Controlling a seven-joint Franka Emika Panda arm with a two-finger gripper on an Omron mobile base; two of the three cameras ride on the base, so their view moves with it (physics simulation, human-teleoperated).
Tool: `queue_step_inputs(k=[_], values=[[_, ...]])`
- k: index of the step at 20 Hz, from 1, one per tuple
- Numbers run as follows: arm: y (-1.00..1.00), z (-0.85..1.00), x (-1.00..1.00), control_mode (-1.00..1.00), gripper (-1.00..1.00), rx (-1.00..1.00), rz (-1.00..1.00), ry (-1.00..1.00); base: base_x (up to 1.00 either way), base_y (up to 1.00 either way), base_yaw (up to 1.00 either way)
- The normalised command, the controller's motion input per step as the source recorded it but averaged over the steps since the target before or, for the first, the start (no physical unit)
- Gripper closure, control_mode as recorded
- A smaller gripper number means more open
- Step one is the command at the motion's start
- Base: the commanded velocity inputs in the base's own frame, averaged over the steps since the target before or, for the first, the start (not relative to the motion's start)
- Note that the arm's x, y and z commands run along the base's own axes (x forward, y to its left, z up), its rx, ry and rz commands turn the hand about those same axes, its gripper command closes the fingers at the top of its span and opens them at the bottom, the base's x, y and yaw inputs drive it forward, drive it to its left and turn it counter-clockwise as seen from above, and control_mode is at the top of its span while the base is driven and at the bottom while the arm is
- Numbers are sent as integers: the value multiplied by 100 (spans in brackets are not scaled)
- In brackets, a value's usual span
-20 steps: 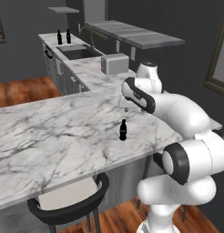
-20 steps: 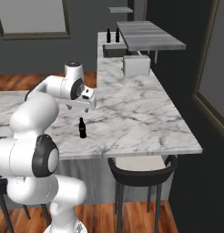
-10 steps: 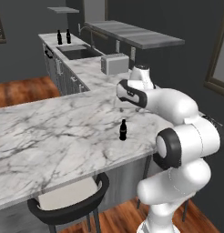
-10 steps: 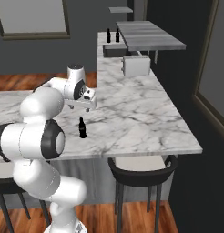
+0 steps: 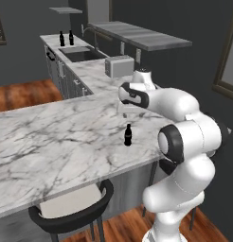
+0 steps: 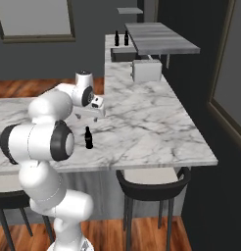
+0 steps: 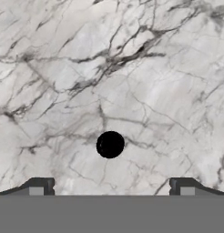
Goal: Place the large bottle from the dining counter next to the other large bottle outside the sink, and place the small bottle from the dining counter next to the other small bottle inside the sink.
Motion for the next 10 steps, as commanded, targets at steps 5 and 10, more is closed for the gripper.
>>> queue_step_inputs(k=[5,10], values=[[4,0,0,-100,-100,-7,0,17,0,0,0],[8,0,0,-100,-100,-5,0,15,0,0,0]])
